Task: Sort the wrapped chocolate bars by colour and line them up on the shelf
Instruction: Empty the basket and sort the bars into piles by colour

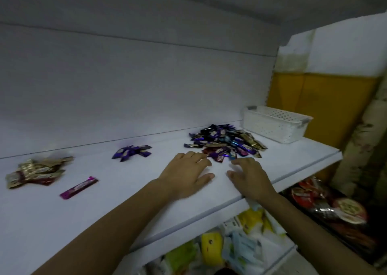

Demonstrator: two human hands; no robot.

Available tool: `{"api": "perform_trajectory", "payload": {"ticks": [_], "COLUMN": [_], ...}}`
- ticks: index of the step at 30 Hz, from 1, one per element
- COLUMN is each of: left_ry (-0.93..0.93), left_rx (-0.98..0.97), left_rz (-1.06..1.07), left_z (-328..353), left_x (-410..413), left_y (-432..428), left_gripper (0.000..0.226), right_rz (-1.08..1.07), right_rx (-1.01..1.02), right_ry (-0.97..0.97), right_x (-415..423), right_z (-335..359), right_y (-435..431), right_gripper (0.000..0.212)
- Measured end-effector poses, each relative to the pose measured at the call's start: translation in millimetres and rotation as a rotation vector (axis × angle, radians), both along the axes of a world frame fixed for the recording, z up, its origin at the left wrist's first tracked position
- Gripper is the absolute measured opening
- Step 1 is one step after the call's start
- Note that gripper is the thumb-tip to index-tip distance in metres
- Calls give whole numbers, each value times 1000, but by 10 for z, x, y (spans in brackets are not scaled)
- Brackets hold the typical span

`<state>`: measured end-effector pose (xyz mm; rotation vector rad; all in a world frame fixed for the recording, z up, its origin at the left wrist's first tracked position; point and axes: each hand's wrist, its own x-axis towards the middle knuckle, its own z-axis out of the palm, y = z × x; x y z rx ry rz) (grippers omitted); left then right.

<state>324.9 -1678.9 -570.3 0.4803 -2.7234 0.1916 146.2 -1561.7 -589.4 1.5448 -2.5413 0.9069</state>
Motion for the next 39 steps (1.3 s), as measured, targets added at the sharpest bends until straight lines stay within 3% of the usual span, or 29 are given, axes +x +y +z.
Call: {"api": "perform_trajectory", "payload": {"ticks": [4,10,14,20,24,28,32,37,39], "left_ry": [135,291,288,271,257,250,269,196,162], "left_rx": [84,200,289,328,315,298,286,317,371], "left_rz": [-52,-9,49,114,217,261,259,346,435], "left_z": [-64,-130,-208,-282,-267,-253,-257,-257,-246], "left_x": [-522,-1129,-1157,-1116,-1108,-1113,-1122,-1234,-1370], "left_y": [78,24,17,19,25,36,26,-35,-101], "left_gripper": [39,33,40,44,45,48,59,83,98], "right_rz": [70,65,54,28,109,270,131,46,99], "right_rx": [173,141,102,29,-36,-8,-203,73,79], "right_ry": [90,250,325,280,381,215,114,-222,-104], "right_x": [-143,-147,-100,10,-93,-565,-1198,-1743,-1710], "right_z": [-116,-238,-236,-270,-182,56,219,219,107], "right_y": [129,113,150,277,338,118,-337,-938,-1046], "right_gripper": [62,53,51,56,46,33,33,53,45]}}
